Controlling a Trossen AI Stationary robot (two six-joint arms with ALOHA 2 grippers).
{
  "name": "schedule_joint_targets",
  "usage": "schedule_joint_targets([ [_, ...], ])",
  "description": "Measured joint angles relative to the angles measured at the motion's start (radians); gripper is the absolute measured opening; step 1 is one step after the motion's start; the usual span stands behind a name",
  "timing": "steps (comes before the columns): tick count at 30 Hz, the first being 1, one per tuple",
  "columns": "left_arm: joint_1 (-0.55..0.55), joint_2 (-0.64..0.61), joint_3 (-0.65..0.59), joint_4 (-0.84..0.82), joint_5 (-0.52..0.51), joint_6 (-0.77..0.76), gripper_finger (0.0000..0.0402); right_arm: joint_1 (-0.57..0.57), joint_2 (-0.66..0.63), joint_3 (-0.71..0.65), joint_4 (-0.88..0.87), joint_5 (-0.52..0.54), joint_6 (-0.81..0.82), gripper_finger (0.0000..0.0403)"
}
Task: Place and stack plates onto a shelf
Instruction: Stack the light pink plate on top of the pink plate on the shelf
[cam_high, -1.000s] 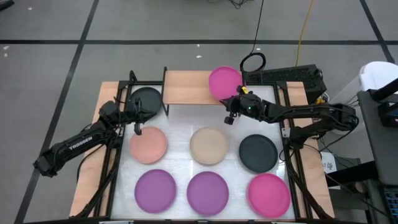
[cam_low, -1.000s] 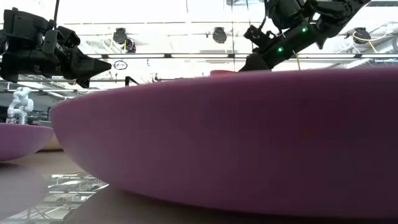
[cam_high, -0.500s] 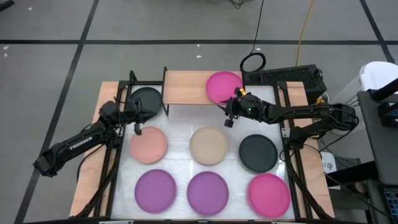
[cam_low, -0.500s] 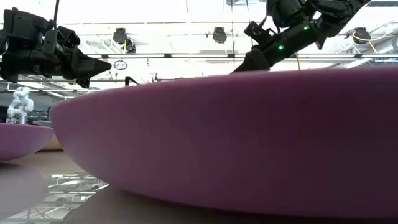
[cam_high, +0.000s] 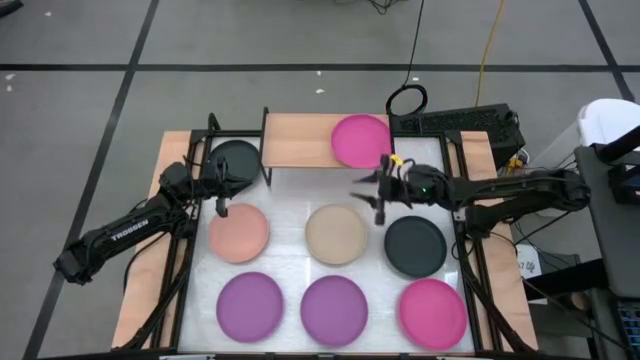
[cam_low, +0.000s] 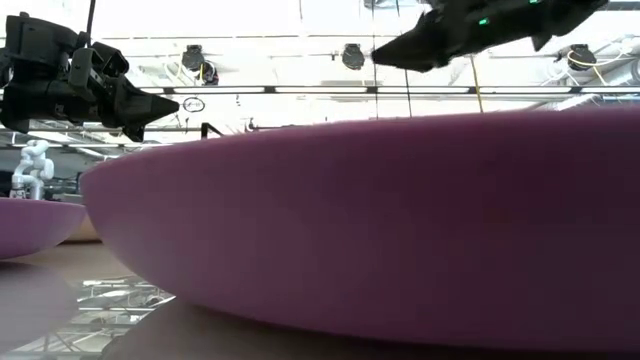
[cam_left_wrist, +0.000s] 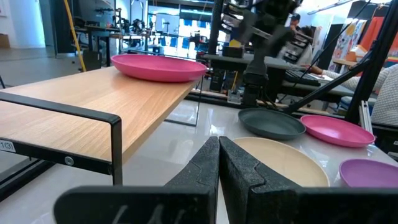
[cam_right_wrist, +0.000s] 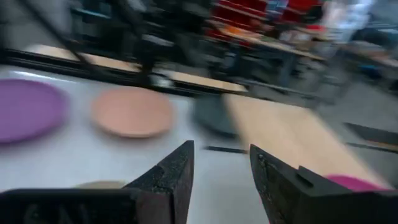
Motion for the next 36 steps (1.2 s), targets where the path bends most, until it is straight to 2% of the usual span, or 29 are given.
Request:
schedule_joint_targets([
  [3,0.000,0.000,0.000,0.000,0.000,0.000,0.0012,0.063,-0.039,-0.058,0.011,0.000,0.036,0.0131],
  [8,0.000,0.000,0.000,0.000,0.000,0.000,0.0012,0.135,-0.061,-0.139,0.126,0.006,0.077,0.0128],
  [12,0.000,0.000,0.000,0.000,0.000,0.000,0.0012,0.170,-0.062,-0.165,0.186,0.055,0.096,0.0128],
  [17,0.000,0.000,0.000,0.000,0.000,0.000,0.0012,0.177,-0.062,-0.165,0.197,0.109,0.061,0.0128],
  [36,0.000,0.000,0.000,0.000,0.000,0.000,0.0012,0.177,-0.061,-0.165,0.202,0.111,0.056,0.0128],
])
